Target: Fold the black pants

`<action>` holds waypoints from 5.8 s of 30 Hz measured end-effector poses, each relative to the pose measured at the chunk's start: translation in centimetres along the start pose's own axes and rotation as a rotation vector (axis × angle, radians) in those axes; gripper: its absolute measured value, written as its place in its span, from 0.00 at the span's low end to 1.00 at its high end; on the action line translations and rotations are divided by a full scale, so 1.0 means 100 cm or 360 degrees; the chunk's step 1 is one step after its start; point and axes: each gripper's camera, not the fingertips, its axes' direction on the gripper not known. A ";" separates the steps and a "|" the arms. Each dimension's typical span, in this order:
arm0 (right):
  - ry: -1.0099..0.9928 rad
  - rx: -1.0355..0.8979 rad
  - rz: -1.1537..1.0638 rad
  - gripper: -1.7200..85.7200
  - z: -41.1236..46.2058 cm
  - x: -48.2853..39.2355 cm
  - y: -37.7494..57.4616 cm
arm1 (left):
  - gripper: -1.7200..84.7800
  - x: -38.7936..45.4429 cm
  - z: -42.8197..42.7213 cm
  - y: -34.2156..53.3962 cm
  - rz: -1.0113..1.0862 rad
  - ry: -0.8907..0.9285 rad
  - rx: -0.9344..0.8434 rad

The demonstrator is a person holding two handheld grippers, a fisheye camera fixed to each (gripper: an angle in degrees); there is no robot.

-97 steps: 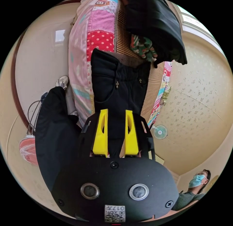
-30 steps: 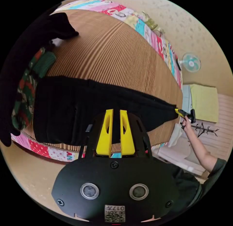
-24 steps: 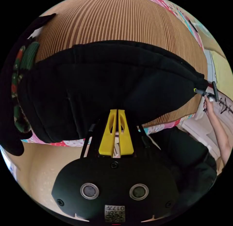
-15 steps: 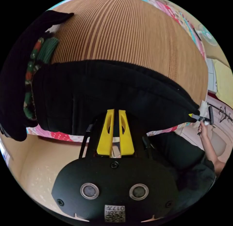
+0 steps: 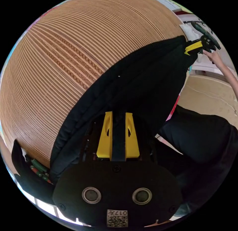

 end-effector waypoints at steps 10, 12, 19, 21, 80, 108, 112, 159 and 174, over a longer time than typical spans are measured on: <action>-0.0063 0.0433 0.0665 0.05 -0.019 0.066 0.029 | 0.07 -0.056 -0.046 0.087 -0.0500 0.0336 0.0595; -0.0199 0.0598 0.0822 0.05 -0.014 0.075 0.047 | 0.07 -0.063 -0.047 0.117 -0.0668 0.0301 0.0713; -0.1041 0.0796 0.0725 0.04 0.052 0.063 0.089 | 0.12 -0.109 0.003 0.320 -0.1709 0.0537 0.1079; -0.1230 0.0747 0.0711 0.03 0.081 0.049 0.092 | 0.16 -0.116 0.029 0.384 -0.2045 0.0647 0.1198; -0.0734 0.0449 0.0329 0.02 0.069 0.061 -0.084 | 0.14 -0.049 0.218 0.168 -0.0942 0.1877 0.0574; -0.2909 0.0220 0.0819 0.03 0.285 0.259 0.046 | 0.13 0.060 0.080 -0.053 -0.0582 0.0750 0.0653; -0.3104 0.0176 0.0550 0.03 0.277 0.229 0.032 | 0.18 -0.025 0.107 -0.008 -0.1192 0.0685 0.0688; -0.3646 0.1461 0.0349 0.27 0.381 0.200 0.054 | 0.06 0.042 0.189 -0.134 -0.0760 0.2229 -0.0217; -0.2653 0.2462 -0.0333 0.23 0.203 0.411 0.156 | 0.10 0.029 0.060 -0.084 -0.0215 0.1720 -0.0044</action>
